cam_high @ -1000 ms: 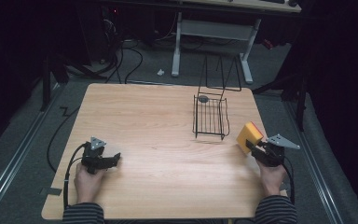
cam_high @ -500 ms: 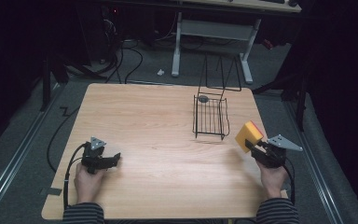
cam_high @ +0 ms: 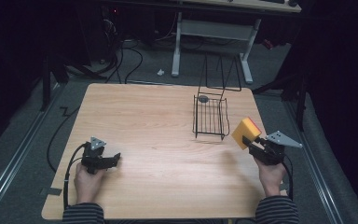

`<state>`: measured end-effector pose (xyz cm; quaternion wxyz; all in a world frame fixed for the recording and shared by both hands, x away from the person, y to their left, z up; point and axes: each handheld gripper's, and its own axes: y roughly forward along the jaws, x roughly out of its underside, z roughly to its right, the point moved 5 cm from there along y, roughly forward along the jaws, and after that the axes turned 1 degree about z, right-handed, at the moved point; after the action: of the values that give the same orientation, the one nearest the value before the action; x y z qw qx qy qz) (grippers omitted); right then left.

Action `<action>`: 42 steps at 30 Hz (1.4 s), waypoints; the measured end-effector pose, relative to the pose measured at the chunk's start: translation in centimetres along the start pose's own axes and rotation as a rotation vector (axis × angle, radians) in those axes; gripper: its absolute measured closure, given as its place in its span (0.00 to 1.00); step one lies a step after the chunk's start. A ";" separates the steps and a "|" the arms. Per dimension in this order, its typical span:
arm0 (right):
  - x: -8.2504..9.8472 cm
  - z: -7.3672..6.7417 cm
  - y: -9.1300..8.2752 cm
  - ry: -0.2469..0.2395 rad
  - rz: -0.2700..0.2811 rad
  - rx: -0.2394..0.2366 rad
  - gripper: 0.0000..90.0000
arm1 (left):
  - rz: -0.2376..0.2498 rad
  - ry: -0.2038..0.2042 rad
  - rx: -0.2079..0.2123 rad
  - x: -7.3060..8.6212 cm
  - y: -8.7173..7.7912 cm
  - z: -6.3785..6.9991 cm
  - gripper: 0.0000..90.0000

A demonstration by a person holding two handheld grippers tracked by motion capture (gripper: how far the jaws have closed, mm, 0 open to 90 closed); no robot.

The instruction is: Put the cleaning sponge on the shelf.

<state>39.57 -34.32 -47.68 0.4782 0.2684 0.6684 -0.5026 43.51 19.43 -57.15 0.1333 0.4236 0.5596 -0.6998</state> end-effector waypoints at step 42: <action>-5.2 -2.7 6.0 -0.031 -0.005 -0.051 0.68 | 0.000 -0.001 0.000 0.0 0.0 0.0 0.20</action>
<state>45.64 -29.08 -45.34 0.4939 0.2465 0.6743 -0.4905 43.51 19.42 -57.15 0.1335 0.4236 0.5593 -0.7000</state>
